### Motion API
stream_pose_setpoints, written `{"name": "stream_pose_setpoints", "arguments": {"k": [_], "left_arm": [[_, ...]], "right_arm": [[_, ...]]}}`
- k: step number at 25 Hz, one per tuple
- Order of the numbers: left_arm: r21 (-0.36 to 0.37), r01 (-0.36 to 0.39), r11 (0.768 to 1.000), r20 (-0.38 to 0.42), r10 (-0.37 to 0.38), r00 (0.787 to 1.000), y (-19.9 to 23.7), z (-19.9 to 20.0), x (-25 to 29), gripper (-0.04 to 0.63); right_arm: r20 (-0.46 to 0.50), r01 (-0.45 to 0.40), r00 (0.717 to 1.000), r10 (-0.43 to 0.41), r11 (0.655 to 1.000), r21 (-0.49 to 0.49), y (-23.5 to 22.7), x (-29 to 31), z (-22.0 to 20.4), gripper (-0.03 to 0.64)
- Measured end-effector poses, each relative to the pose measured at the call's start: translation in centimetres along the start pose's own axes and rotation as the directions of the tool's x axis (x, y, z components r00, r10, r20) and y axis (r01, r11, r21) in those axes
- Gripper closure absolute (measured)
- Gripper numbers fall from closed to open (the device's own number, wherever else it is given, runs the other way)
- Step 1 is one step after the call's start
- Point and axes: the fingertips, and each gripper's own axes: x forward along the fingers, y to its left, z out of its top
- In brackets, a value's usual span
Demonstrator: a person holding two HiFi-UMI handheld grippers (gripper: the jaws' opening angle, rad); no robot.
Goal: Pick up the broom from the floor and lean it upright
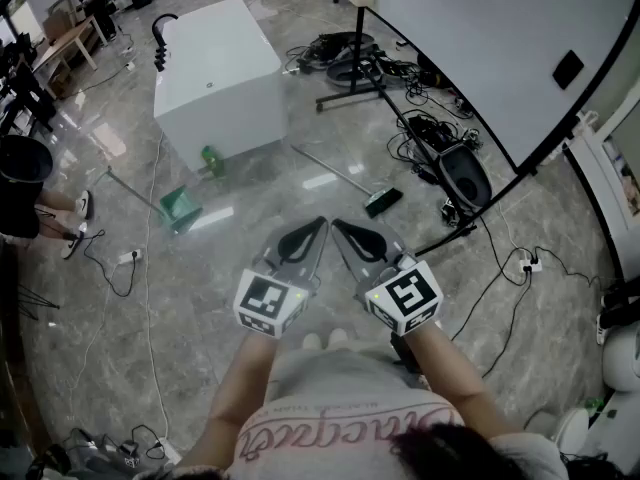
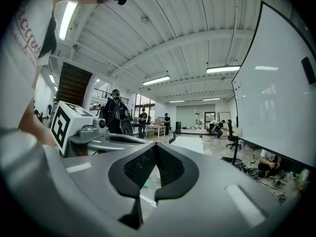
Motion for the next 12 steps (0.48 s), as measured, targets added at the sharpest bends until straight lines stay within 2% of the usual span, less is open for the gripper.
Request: {"name": "stream_pose_setpoints", "arguments": {"k": [12], "left_arm": [[-0.004,-0.021,1.0,0.001,0.021,1.0,0.9,0.0,1.2,0.597]], "right_arm": [[0.024,-0.018,1.0,0.018,1.0,0.019,-1.3,0.6,0.1,0.617]]}}
